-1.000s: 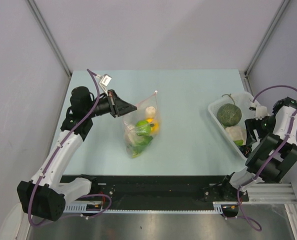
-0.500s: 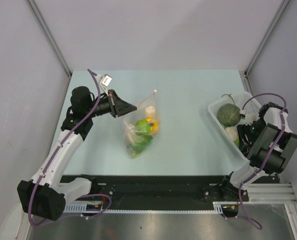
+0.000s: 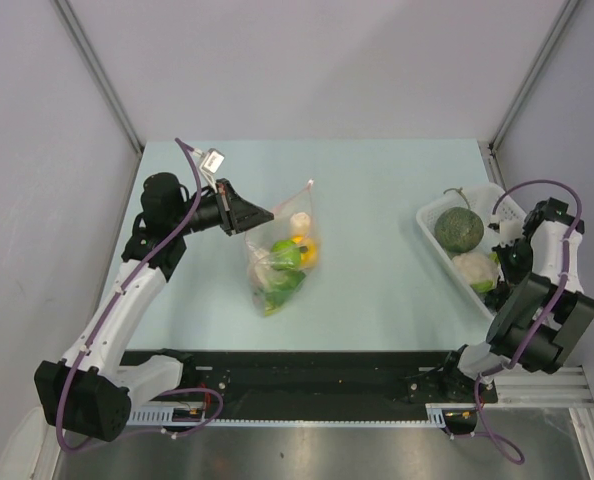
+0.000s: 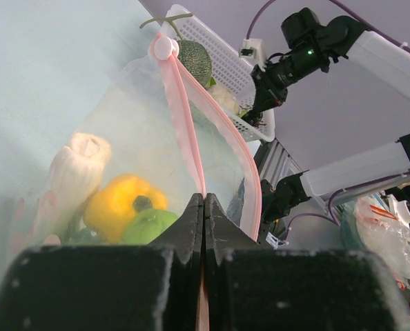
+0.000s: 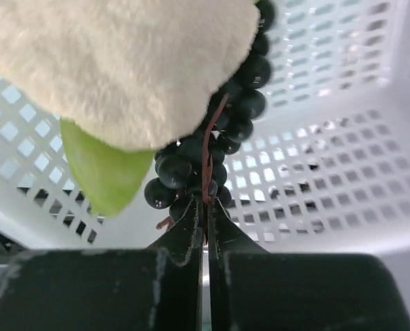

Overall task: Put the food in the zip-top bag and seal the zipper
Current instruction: Pick up the fake fruit from the bin, then place the fake fruit in the zipper food storage bag.

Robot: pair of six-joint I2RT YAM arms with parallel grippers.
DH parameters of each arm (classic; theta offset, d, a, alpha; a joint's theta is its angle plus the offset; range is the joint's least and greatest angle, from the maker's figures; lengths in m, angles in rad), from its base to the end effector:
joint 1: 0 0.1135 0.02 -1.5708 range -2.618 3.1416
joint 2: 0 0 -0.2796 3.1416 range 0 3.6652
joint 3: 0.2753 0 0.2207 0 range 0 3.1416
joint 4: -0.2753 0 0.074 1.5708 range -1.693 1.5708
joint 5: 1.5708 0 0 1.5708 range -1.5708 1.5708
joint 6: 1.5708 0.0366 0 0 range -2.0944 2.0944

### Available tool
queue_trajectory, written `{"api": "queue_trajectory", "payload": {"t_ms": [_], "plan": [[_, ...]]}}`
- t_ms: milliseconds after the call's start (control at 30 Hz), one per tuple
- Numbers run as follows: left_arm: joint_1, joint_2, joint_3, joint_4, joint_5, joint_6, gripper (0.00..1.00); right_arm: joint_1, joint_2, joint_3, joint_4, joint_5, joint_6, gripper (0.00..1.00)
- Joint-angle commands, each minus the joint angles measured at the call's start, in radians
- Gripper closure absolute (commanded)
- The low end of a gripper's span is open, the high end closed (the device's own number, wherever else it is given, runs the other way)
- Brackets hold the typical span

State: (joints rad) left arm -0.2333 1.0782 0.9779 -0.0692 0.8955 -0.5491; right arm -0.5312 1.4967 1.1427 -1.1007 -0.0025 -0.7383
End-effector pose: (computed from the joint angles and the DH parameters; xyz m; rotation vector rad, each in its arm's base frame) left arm 0.1886 -0.0742 0.3819 0.4211 1.8232 -1.3277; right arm 0.2002 -0.1175 0.2651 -0.3149 3.0286 -0.1019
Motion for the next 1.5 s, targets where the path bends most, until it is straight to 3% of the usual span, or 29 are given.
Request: {"api": "queue_trajectory", "payload": {"t_ms": [0,367,600,833,967,1200,1467], "plan": [[0.002,-0.011,0.008,0.048,0.033,0.005,1.0,0.016,-0.114,0.018,-0.002,0.039,-0.047,1.0],[0.002,-0.004,0.01,0.051,0.043,0.006,1.0,0.111,-0.201,0.248,-0.034,-0.091,0.046,1.0],[0.002,0.005,0.012,0.048,0.043,0.009,1.0,0.293,-0.116,0.648,-0.131,-0.362,0.218,1.0],[0.002,0.017,0.038,0.034,0.03,0.029,1.0,0.606,0.008,1.122,-0.084,-0.539,0.419,1.0],[0.002,0.017,0.039,0.026,0.022,0.034,1.0,0.82,0.03,1.183,0.07,-0.59,0.522,1.0],[0.002,0.023,0.031,0.032,0.017,0.023,1.0,1.061,0.08,1.198,0.289,-0.603,0.599,1.0],[0.002,-0.006,0.008,0.043,0.005,0.017,1.0,1.197,0.16,1.223,0.432,-0.616,0.655,1.0]]}}
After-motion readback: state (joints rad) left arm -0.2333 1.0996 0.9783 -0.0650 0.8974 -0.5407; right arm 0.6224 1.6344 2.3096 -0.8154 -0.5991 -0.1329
